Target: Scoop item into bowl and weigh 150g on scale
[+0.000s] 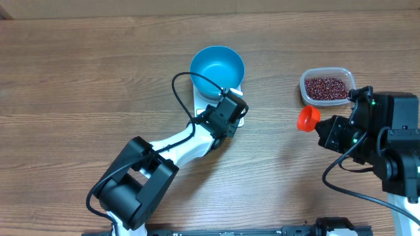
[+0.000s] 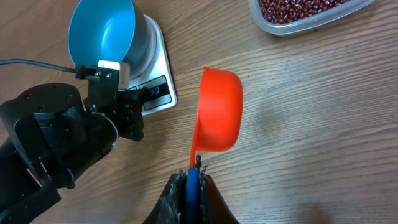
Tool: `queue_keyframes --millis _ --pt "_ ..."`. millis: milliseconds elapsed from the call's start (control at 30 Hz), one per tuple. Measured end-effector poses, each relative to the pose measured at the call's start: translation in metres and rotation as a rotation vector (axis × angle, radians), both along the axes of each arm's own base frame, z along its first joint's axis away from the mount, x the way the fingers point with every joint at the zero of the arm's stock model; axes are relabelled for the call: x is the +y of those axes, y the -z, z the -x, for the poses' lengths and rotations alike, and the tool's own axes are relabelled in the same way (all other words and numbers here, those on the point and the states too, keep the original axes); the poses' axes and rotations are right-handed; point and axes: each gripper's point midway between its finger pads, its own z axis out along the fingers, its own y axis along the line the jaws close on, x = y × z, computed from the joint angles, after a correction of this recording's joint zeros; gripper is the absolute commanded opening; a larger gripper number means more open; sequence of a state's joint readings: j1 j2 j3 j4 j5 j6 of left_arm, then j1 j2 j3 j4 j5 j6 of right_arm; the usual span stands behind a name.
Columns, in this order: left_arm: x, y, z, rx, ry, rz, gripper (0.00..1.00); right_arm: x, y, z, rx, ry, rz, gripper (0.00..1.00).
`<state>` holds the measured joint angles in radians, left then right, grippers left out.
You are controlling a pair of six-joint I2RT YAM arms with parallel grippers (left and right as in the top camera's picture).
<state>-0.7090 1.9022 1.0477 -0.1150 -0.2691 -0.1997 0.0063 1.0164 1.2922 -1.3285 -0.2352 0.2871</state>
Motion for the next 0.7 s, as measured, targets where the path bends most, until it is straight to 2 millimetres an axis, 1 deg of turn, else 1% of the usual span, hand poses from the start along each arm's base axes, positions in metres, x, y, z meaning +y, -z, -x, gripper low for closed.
queue_keyframes --millis 200,467,567,600,633,667,700 --pt "0.002 0.001 0.002 0.015 0.000 -0.013 0.04 0.000 0.001 0.001 0.004 0.000 0.001 0.04" --pt "-0.003 0.000 0.005 0.038 0.031 -0.010 0.04 -0.001 0.001 0.001 0.007 0.005 0.007 0.04" --pt "-0.001 -0.005 0.013 0.072 0.064 -0.032 0.04 -0.003 0.002 0.001 0.007 0.009 0.015 0.04" --pt "0.001 -0.015 0.017 0.074 0.073 -0.030 0.04 -0.003 0.002 0.001 0.008 0.010 0.016 0.04" --pt "0.001 -0.019 0.017 0.068 0.073 -0.025 0.04 -0.003 0.002 0.001 0.008 0.011 0.017 0.04" --pt "0.001 -0.029 0.018 0.065 0.077 -0.017 0.04 -0.004 0.002 0.001 0.008 0.012 0.019 0.04" --pt "0.002 -0.048 0.021 0.046 0.081 0.002 0.04 -0.004 0.002 0.001 0.009 0.014 0.021 0.04"
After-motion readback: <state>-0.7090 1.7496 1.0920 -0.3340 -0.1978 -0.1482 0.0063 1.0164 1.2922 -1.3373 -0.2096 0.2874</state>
